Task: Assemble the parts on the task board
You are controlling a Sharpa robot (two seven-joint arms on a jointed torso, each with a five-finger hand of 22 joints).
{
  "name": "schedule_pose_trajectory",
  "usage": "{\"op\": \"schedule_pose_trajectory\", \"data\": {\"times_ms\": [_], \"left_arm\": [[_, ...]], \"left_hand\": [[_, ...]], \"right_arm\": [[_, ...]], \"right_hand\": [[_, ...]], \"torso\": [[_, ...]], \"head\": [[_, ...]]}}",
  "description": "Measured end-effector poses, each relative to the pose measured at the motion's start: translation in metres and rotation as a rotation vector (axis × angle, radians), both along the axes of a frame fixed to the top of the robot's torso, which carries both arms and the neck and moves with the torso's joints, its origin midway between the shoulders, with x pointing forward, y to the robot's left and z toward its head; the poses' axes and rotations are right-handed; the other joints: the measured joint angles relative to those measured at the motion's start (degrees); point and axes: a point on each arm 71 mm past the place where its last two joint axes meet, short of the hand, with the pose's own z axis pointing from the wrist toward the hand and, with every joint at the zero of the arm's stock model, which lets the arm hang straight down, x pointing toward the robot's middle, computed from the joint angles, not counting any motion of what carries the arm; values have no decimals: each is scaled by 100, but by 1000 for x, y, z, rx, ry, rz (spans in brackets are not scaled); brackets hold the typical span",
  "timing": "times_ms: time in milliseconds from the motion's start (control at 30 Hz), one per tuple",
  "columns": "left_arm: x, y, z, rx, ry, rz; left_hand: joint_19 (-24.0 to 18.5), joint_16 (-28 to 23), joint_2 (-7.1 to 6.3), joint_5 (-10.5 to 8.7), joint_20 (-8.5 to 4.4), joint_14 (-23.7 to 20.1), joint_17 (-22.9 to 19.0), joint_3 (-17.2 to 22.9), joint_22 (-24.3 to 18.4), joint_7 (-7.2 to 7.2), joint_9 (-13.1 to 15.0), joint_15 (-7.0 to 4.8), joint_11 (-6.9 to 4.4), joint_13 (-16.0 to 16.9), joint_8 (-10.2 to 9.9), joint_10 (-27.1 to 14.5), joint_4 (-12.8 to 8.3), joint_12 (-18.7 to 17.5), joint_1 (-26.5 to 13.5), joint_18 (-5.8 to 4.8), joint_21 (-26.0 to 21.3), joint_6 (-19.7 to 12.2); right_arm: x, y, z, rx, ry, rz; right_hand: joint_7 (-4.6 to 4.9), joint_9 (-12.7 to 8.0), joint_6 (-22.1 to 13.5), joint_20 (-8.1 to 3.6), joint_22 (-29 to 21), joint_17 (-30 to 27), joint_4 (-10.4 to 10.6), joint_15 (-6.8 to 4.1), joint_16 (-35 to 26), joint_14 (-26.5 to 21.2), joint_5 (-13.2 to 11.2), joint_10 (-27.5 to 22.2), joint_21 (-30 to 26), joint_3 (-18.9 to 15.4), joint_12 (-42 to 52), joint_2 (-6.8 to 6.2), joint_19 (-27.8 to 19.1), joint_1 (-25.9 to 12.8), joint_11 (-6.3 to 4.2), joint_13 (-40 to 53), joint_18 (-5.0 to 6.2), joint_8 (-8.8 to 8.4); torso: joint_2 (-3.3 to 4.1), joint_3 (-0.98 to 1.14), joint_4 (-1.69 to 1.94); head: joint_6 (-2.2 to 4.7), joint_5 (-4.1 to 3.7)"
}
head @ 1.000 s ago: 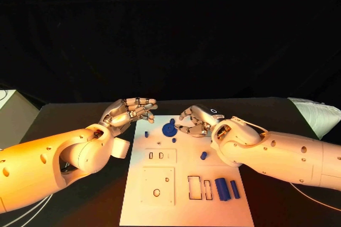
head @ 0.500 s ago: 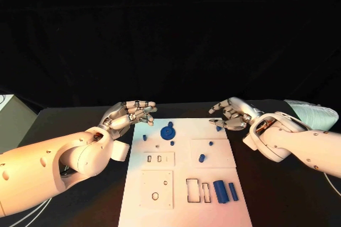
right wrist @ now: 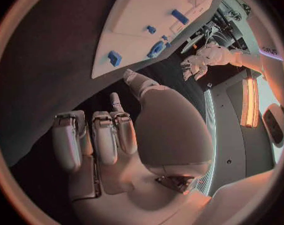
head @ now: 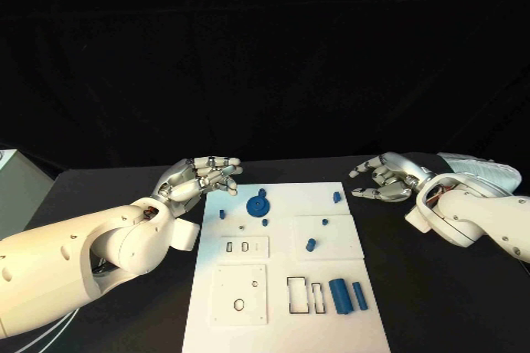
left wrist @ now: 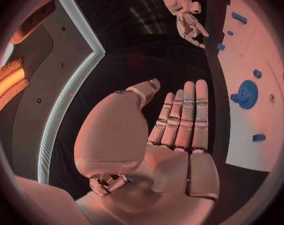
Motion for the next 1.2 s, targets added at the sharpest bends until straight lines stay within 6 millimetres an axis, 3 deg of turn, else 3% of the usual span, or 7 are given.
{"op": "schedule_pose_trajectory", "data": {"times_ms": [300,500,1200], "left_arm": [[0,0,-1,-1,1,-4],[0,1,-1,-1,2,-5],[0,3,-1,2,6,-1]], "left_hand": [[0,0,0,0,0,0,0,0,5,0,0,0,0,0,0,0,0,0,0,0,23,0],[-21,0,0,0,-21,0,-3,0,4,0,0,0,0,0,0,0,0,0,0,1,23,0],[-21,0,0,0,-21,0,-5,0,3,0,0,0,0,0,0,0,0,0,0,1,23,0]], "right_arm": [[11,12,-15,-52,18,13],[14,17,-22,-75,25,16],[13,28,-39,-110,62,27]], "right_hand": [[-13,-17,-86,0,-1,-1,-55,0,0,0,0,0,0,-21,0,29,0,122,0,0,0,0],[-12,-17,-87,0,-1,-1,-71,0,0,0,0,0,0,-37,0,29,0,122,0,0,0,0],[-15,-1,3,0,-3,-2,-102,-1,0,1,0,0,0,-6,2,75,0,167,-1,-1,0,85]], "torso": [[7,0,1],[16,-18,28],[14,-19,38]], "head": [[-36,-20],[-63,-38],[-129,-36]]}}
